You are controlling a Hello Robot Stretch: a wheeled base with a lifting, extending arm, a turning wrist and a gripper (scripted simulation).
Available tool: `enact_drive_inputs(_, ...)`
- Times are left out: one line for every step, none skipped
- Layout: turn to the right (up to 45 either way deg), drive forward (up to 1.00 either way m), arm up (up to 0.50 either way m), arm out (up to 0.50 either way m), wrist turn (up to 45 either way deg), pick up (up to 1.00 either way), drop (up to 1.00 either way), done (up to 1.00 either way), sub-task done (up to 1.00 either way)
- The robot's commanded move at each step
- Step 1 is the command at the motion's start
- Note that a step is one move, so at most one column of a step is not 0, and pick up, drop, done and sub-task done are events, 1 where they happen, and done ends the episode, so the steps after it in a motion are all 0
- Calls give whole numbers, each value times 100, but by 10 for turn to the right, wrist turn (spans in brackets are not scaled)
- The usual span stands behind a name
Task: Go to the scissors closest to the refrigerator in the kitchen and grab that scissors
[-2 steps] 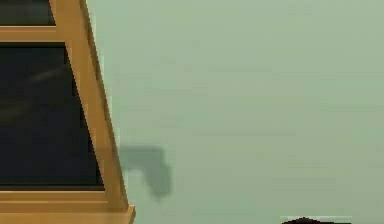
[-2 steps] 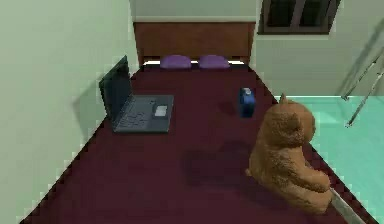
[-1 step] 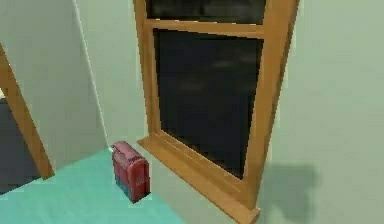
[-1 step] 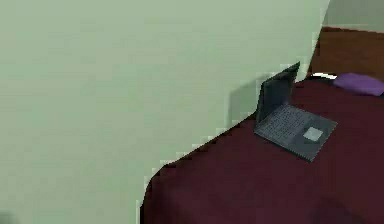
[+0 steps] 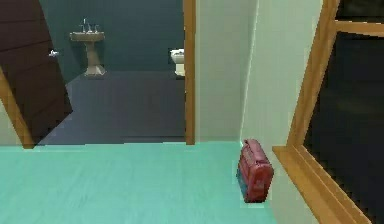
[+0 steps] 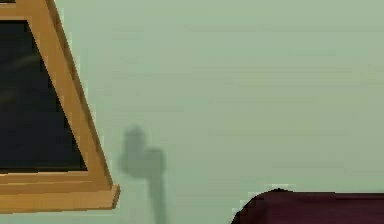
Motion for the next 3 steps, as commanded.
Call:
enact_drive_inputs(0, 20, 0, 0, 0, 0, 0, 0, 0)
enact_drive_inputs(-240, 0, 0, 0, 0, 0, 0, 0, 0)
enact_drive_inputs(0, 100, 0, 0, 0, 0, 0, 0, 0)
